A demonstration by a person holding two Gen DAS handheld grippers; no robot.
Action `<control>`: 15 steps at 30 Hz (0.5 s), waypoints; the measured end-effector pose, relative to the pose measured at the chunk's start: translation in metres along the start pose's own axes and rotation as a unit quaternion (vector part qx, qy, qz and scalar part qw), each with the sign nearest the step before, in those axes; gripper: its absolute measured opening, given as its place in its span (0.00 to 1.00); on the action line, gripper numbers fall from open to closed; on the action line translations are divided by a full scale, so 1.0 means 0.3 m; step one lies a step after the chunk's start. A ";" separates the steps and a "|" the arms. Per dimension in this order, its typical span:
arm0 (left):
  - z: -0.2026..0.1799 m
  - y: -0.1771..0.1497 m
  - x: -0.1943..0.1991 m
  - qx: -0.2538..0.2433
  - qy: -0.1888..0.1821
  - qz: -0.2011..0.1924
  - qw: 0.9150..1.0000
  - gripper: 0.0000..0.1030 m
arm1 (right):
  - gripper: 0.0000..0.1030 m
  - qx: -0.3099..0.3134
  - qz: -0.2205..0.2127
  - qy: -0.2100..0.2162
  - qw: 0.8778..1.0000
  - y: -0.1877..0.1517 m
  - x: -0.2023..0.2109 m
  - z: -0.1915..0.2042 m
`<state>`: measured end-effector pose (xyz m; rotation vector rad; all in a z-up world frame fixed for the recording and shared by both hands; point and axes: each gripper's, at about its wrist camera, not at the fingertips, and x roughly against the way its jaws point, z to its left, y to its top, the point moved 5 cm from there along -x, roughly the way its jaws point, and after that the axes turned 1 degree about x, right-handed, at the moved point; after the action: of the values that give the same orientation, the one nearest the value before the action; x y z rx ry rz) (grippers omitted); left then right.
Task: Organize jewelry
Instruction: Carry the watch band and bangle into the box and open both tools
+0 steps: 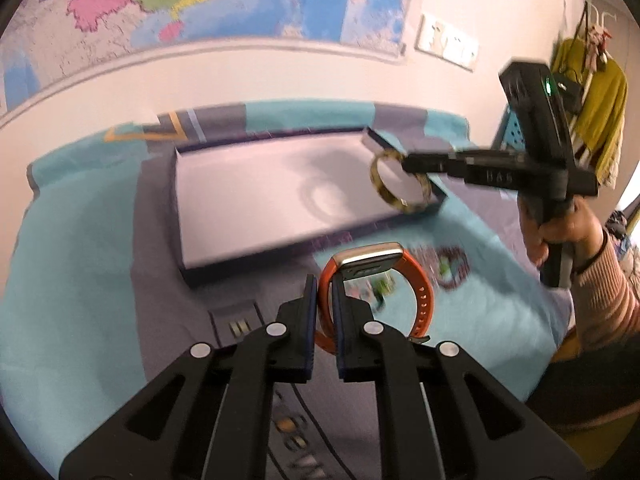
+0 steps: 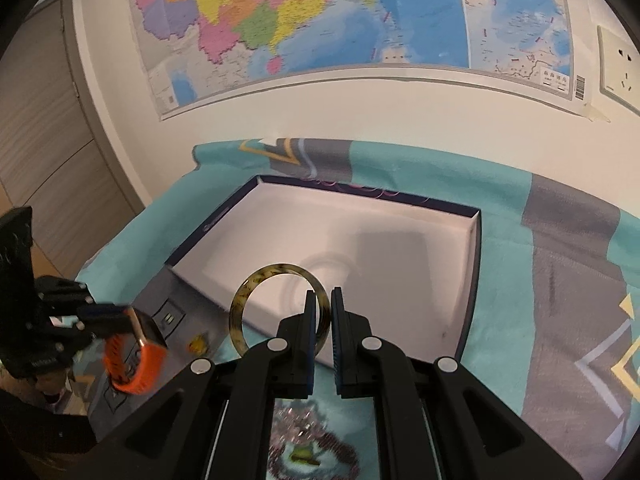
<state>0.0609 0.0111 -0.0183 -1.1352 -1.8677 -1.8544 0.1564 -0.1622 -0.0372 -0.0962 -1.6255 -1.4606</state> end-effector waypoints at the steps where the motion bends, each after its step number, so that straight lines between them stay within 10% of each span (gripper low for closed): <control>1: 0.012 0.027 -0.002 0.000 0.007 -0.007 1.000 0.08 | 0.06 0.000 0.000 -0.003 1.000 0.009 -0.008 -0.007; 15: 0.162 0.276 -0.244 0.040 0.049 0.010 0.998 0.08 | 0.06 -0.030 0.036 -0.044 0.998 0.145 -0.223 -0.140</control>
<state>0.1811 0.0215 -0.0155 -1.0151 -1.8513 -1.7754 0.2443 -0.1508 -0.0536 -0.2544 -1.6323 -1.4670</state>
